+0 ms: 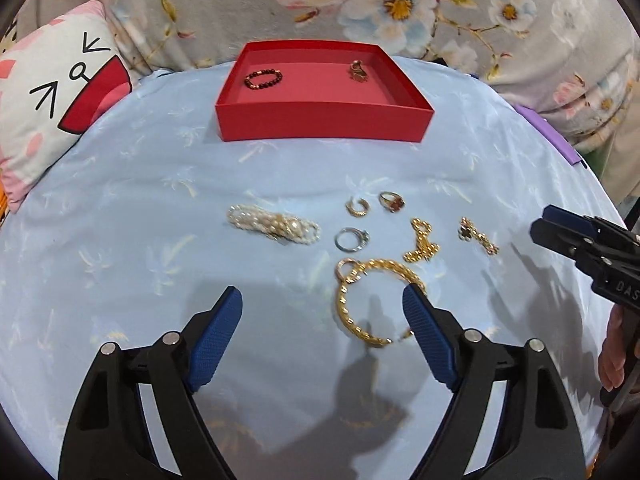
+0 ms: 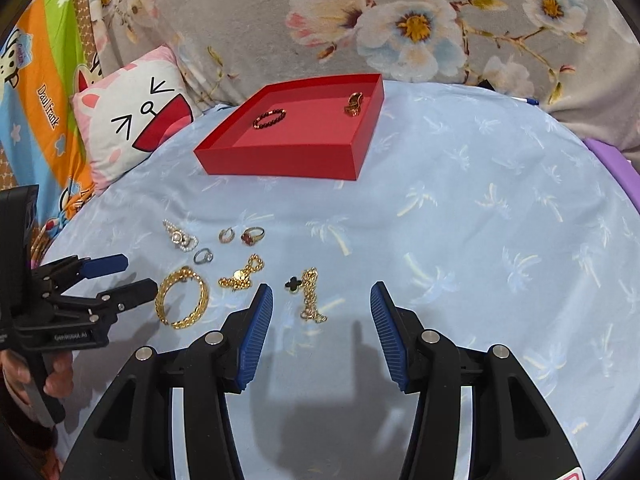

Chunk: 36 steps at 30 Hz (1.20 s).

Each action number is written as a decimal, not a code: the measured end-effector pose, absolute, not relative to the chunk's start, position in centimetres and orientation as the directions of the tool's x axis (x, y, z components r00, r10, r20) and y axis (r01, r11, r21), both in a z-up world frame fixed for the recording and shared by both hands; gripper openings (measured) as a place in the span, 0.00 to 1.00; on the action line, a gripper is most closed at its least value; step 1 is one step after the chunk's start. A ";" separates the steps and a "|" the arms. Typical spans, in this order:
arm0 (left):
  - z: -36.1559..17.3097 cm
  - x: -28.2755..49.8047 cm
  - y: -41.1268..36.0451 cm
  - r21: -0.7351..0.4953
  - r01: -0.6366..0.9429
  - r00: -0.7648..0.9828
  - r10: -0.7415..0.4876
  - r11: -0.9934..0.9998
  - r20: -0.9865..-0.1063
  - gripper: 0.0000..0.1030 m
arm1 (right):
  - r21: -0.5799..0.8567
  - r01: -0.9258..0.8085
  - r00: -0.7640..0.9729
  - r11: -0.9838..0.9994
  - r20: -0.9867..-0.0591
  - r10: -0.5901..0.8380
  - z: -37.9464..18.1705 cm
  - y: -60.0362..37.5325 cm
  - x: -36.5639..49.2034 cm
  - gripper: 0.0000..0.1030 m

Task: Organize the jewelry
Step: 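Lift both tools out of the red box toward the remaining jewelry, then close the left tool on the gold cuff bangle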

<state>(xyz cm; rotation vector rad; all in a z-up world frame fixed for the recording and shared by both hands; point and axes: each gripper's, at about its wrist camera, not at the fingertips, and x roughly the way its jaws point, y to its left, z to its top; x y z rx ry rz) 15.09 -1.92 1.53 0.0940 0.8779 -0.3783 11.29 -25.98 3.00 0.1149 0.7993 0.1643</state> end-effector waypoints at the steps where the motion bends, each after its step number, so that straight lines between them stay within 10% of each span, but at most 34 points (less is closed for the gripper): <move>1: 1.4 14.9 -2.2 -0.068 0.368 0.581 -0.287 0.927 -0.762 0.75 | 0.164 -0.107 0.681 0.981 -0.706 0.192 2.8 -25.8 11.4 0.49; 18: 0.6 13.8 -6.3 0.008 0.420 0.602 -0.272 0.908 -0.751 0.78 | 0.163 -0.117 0.681 0.980 -0.705 0.199 2.5 -25.2 11.4 0.53; 24: -0.8 14.3 -6.6 0.034 0.419 0.580 -0.238 0.908 -0.779 0.56 | 0.156 -0.120 0.681 0.980 -0.705 0.196 2.4 -25.1 11.4 0.53; 36: 1.7 13.6 -4.0 -0.041 0.407 0.615 -0.307 0.912 -0.726 0.55 | 0.143 -0.141 0.677 0.980 -0.708 0.201 1.8 -24.4 11.7 0.53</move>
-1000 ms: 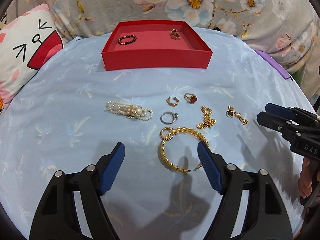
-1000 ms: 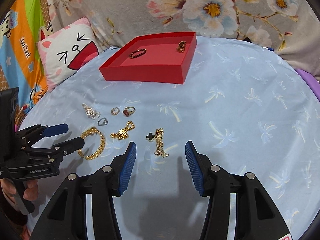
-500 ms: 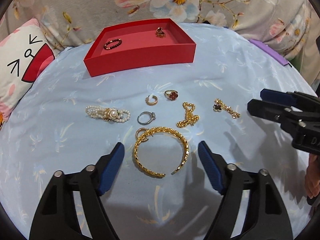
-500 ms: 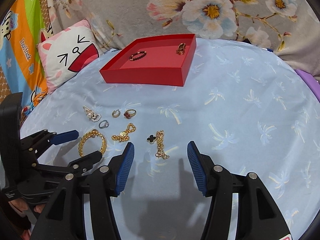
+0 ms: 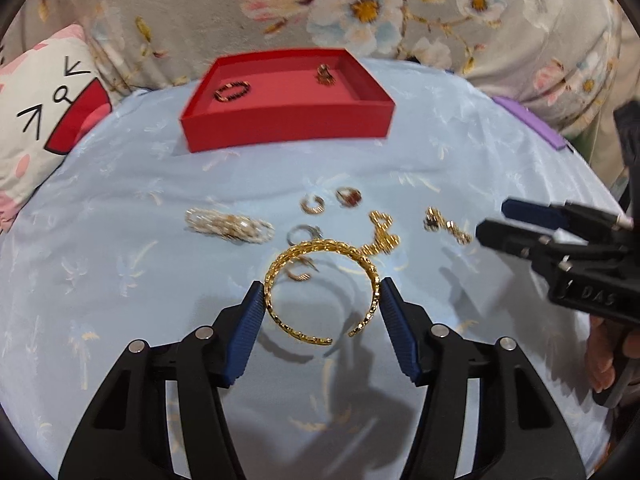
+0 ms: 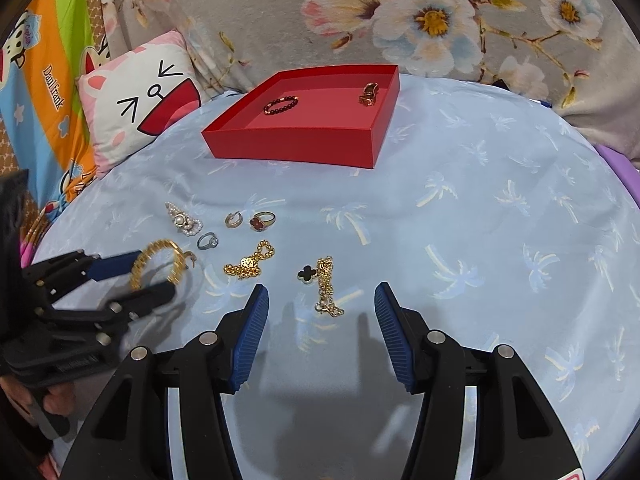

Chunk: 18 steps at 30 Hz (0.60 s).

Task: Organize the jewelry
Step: 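Close the left tool on the gold cuff bangle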

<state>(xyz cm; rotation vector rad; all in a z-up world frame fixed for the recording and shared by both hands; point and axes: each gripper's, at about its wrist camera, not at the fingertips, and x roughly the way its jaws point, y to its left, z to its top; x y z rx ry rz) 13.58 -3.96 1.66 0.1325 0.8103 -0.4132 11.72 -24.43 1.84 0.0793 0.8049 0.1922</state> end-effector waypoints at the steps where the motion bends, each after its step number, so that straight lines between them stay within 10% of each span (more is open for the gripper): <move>1: 2.1 13.7 -3.2 -0.046 0.390 0.630 -0.303 0.920 -0.715 0.55 | 0.149 -0.144 0.675 0.978 -0.708 0.207 1.8 -24.3 11.9 0.53; 18: 1.8 16.8 3.2 -0.082 0.173 0.655 -0.177 0.981 -0.734 0.55 | 0.229 -0.180 0.573 0.957 -0.766 0.291 -0.1 -18.2 20.2 0.28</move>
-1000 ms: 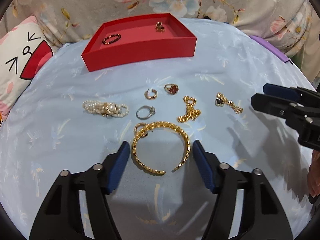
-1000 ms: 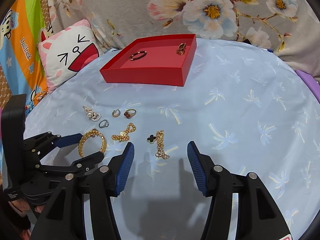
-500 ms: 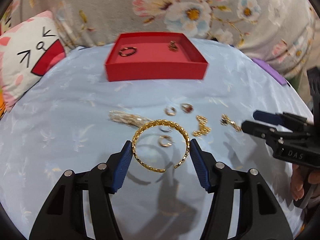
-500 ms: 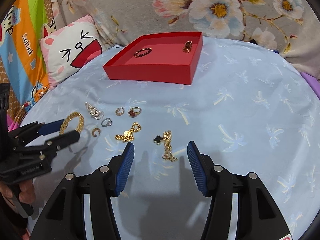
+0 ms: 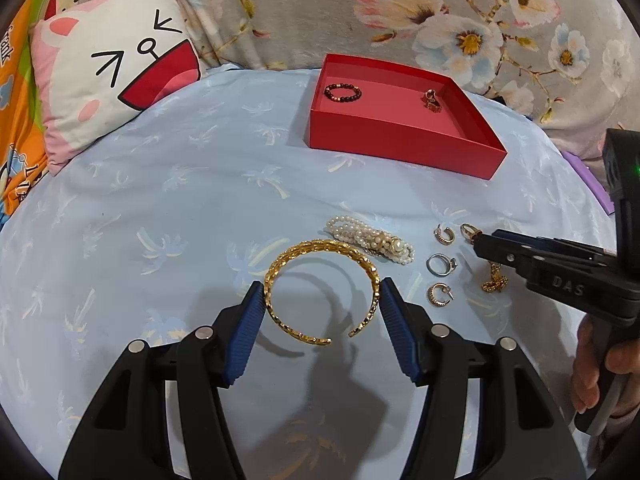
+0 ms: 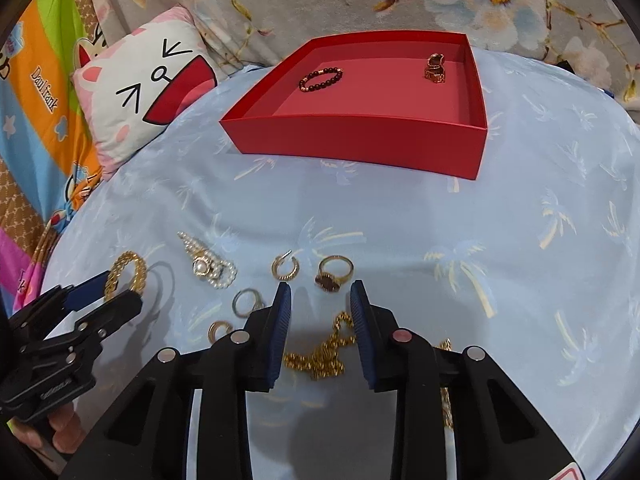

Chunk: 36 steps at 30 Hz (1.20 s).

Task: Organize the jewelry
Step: 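Close the left tool on the gold cuff bangle, then grasp the gold ring with dark stone using the right tool while the left holds the bangle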

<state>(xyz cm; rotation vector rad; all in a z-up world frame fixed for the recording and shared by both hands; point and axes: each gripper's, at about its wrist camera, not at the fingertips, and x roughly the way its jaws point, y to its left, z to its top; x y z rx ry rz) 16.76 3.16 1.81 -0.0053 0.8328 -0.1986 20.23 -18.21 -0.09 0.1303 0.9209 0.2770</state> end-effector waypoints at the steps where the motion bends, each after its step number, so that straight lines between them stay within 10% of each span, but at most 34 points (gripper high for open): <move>1: 1.8 16.8 3.2 -0.088 0.175 0.653 -0.182 0.981 -0.735 0.55 | 0.227 -0.179 0.571 0.957 -0.768 0.289 -0.2 -18.1 20.4 0.27; 16: 1.5 17.2 3.1 -0.133 0.202 0.618 -0.232 0.970 -0.751 0.55 | 0.198 -0.192 0.594 0.961 -0.756 0.275 0.2 -18.4 20.3 0.00; 29: 9.8 21.4 2.5 -0.084 0.273 0.698 -0.257 0.958 -0.669 0.55 | 0.220 -0.202 0.668 0.954 -0.681 0.299 6.7 -21.5 20.9 0.00; 31: 10.1 21.3 2.6 -0.095 0.272 0.708 -0.266 0.958 -0.654 0.55 | 0.216 -0.211 0.655 0.953 -0.693 0.302 5.7 -21.0 20.7 0.07; 33: 9.9 21.3 2.7 -0.116 0.278 0.700 -0.283 0.954 -0.656 0.55 | 0.204 -0.220 0.631 0.954 -0.716 0.299 4.2 -20.2 20.5 0.36; 36: 8.9 21.3 2.7 -0.131 0.278 0.681 -0.292 0.952 -0.672 0.55 | 0.207 -0.214 0.604 0.955 -0.740 0.296 2.3 -19.3 20.5 0.43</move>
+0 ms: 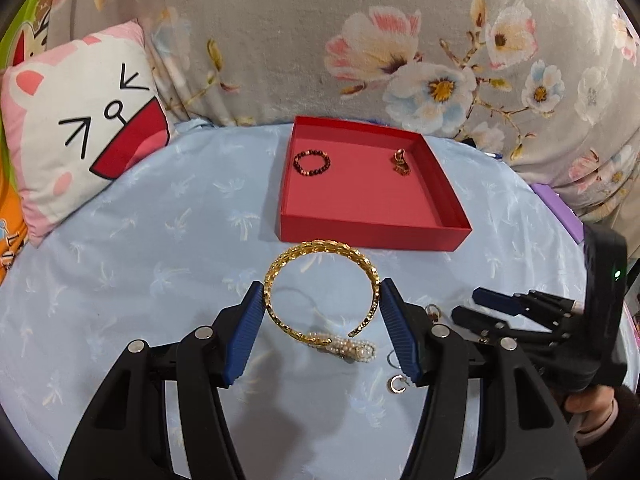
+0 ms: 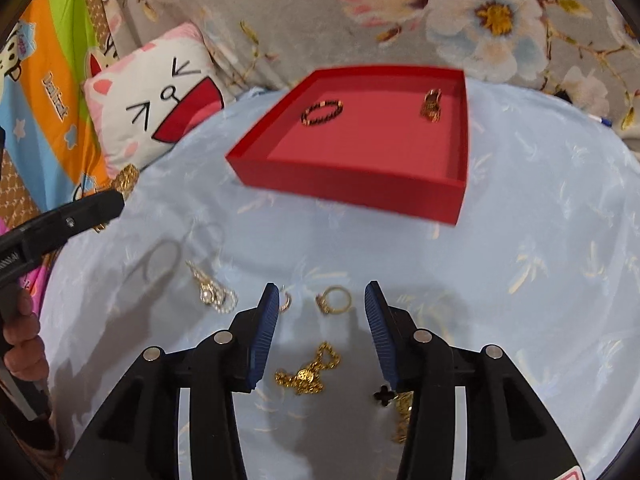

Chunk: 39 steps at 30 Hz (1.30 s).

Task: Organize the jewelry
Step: 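Grasp the gold ring with dark stone using the right tool while the left holds the bangle, then carry bangle and ring into the red box and open both tools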

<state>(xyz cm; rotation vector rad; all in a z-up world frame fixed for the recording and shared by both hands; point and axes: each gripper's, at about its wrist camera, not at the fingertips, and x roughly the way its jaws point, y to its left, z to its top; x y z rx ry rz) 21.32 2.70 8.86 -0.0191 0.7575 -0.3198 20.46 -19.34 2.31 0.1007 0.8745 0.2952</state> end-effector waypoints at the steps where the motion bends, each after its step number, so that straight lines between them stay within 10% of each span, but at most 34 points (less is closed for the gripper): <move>1: 8.5 21.4 2.7 -0.134 0.277 0.674 -0.292 0.952 -0.678 0.55 | 0.203 -0.209 0.592 0.957 -0.752 0.289 1.7 -19.1 20.6 0.43; 6: 7.6 21.5 3.2 -0.158 0.271 0.660 -0.303 0.949 -0.687 0.55 | 0.217 -0.176 0.547 0.960 -0.790 0.278 0.0 -18.4 20.3 0.26; 28: 5.5 21.8 3.0 -0.167 0.284 0.620 -0.313 0.944 -0.719 0.55 | 0.155 -0.158 0.593 0.975 -0.775 0.219 -0.1 -17.8 22.4 0.18; 39: 10.3 27.7 -1.5 -0.058 0.368 0.665 -0.306 0.928 -0.681 0.55 | 0.192 -0.146 0.694 0.970 -0.679 0.239 9.2 -21.6 28.2 0.18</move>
